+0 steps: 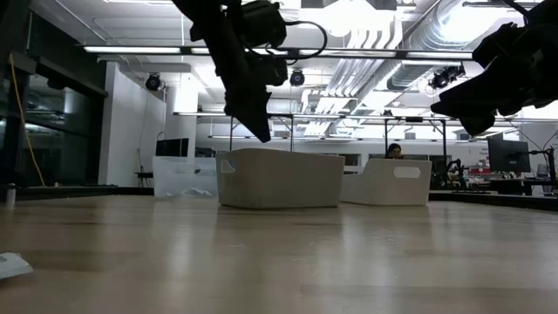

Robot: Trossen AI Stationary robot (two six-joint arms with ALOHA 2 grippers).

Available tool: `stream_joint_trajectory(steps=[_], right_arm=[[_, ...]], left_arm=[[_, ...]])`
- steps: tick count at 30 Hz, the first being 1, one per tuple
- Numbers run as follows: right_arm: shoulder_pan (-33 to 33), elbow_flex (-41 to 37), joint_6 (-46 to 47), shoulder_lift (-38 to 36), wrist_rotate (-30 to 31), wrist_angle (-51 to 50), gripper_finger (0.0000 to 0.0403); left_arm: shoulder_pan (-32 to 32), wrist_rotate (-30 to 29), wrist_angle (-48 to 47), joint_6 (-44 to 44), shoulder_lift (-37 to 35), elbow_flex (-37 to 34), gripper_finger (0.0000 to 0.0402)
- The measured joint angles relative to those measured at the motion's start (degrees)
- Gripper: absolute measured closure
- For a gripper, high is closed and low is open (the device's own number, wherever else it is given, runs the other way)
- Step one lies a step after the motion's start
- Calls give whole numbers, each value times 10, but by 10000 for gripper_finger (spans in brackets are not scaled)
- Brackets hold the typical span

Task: Pick & Place First Aid Supplies
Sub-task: Put the bandage pack into the gray bin

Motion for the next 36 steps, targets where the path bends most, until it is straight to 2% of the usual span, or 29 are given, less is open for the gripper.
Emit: stream_joint_trajectory(steps=[8,11,22,36], right_arm=[[0,0,0,0,0,0,263],[0,0,0,0,0,0,263],[0,0,0,0,0,0,263],[0,0,0,0,0,0,263]], left_arm=[[-4,35,-69,19,-19,1,276],[-16,19,-94,18,-35,1,264],[-121,-77,-131,-48,-80,1,261],[-309,-133,-141,-118,-83,-1,261]])
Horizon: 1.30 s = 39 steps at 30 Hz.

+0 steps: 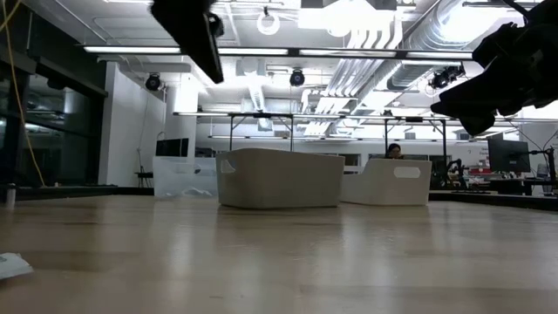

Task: Pick & Place First Aid Supplies
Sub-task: Put the bandage pack into the gray bin

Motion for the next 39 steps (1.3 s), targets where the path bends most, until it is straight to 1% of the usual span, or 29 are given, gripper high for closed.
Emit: stream_joint_trajectory(steps=[3,5,7,9,11,16,20,24,29,34,39], right_arm=[[0,0,0,0,0,0,263],[0,0,0,0,0,0,263],[0,0,0,0,0,0,263],[0,0,0,0,0,0,263],[0,0,0,0,0,0,263],[0,0,0,0,0,0,263],[0,0,0,0,0,-1,263],[0,0,0,0,0,0,263],[0,0,0,0,0,0,263],[0,0,0,0,0,0,263],[0,0,0,0,0,0,263]], left_arm=[[-31,9,1,-28,0,-17,261],[-48,25,4,-54,-4,-32,261],[-62,46,30,-92,-7,-54,261],[-76,74,63,-131,-15,-91,261],[-87,103,137,-166,-25,-133,261],[-105,197,332,-192,-41,-249,261],[-105,284,416,-178,-41,-318,261],[-104,340,417,-145,-41,-359,261],[-104,391,419,-76,-41,-369,261],[-104,399,419,-26,-41,-369,261],[-104,400,425,-30,-24,-369,261]])
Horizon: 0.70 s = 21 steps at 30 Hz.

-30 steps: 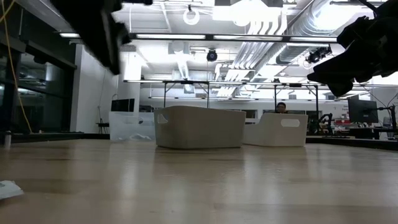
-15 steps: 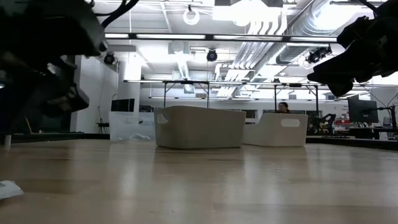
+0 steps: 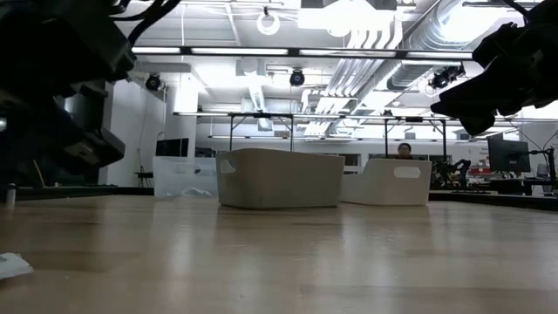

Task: Pick & Place First Aid Supplies
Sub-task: Put the bandage pack into the gray bin

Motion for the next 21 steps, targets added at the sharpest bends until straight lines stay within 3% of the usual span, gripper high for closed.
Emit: stream_joint_trajectory(steps=[21], right_arm=[[0,0,0,0,0,0,263]], left_arm=[[-11,25,20,-25,97,60,261]])
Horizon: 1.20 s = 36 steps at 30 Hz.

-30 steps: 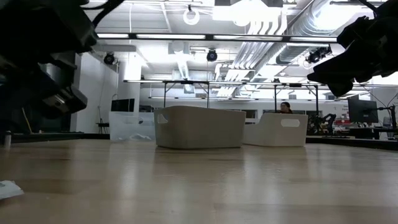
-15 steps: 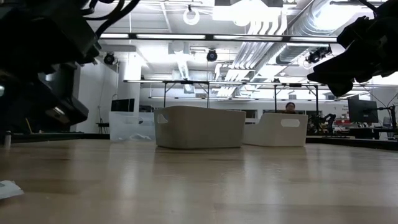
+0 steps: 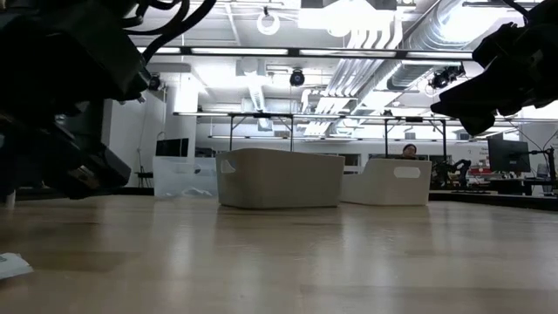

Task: Pick & Place First Aid Supplies
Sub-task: Put the bandage pack into the gray bin

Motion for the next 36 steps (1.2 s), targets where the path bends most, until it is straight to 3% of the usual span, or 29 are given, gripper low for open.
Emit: stream_joint_trajectory(steps=[36], right_arm=[[0,0,0,0,0,0,263]], left_arm=[[-49,-61,-12,-48,10,19,261]])
